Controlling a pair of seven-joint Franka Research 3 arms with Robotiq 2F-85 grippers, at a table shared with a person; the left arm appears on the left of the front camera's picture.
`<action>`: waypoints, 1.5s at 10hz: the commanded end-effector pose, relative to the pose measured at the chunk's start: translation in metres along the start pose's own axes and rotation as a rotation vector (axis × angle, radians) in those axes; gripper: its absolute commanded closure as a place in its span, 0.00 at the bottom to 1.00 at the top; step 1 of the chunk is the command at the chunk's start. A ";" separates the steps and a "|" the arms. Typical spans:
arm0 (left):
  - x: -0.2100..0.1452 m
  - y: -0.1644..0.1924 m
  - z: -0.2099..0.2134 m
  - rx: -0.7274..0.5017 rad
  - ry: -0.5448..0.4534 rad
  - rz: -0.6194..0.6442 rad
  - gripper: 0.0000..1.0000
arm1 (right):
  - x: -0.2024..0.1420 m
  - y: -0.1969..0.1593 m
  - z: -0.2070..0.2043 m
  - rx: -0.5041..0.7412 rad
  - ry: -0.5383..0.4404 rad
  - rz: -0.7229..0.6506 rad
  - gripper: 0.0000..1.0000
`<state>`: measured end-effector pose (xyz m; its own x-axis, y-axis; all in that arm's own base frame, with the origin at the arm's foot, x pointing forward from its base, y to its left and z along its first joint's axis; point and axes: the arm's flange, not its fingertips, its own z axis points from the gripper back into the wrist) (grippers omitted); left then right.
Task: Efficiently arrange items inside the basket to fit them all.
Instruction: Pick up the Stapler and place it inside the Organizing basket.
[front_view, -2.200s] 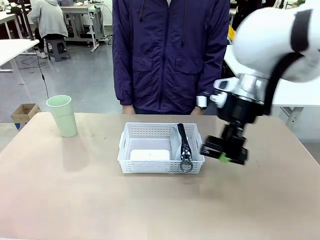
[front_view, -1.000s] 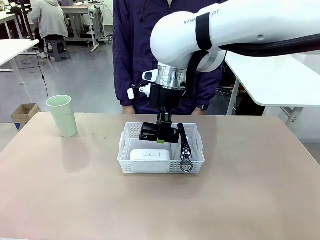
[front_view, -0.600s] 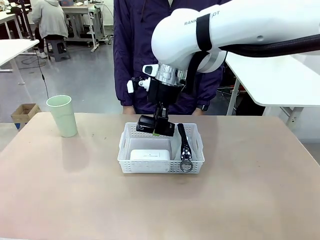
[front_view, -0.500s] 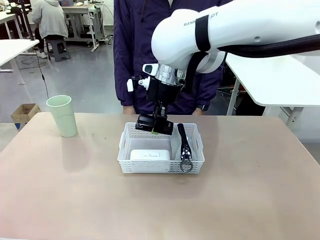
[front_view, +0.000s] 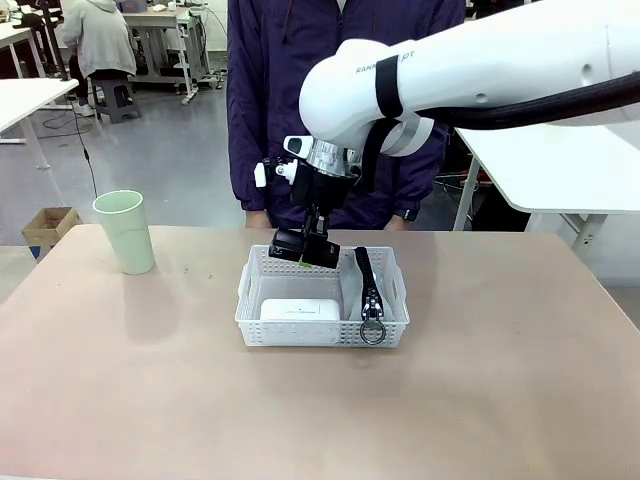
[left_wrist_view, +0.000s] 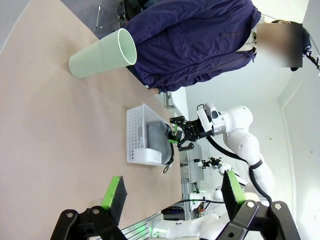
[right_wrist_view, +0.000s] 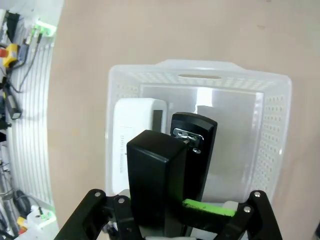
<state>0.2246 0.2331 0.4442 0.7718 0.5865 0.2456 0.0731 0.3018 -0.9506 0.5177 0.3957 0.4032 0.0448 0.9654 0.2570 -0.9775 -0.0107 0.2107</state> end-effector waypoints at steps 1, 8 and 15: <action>0.001 -0.002 0.000 -0.019 -0.006 -0.017 0.00 | -0.001 -0.017 -0.003 -0.020 0.008 -0.008 0.80; 0.001 -0.002 0.000 -0.019 -0.006 -0.017 0.00 | -0.011 -0.041 -0.033 0.023 0.015 -0.044 0.80; 0.001 -0.002 0.000 -0.019 -0.006 -0.017 0.00 | -0.008 -0.067 -0.079 0.190 0.081 -0.042 0.80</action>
<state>0.2245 0.2331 0.4443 0.7718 0.5864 0.2459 0.0734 0.3020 -0.9505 0.5571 0.3996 0.3044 0.0753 0.9765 0.2019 -0.9217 -0.0091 0.3878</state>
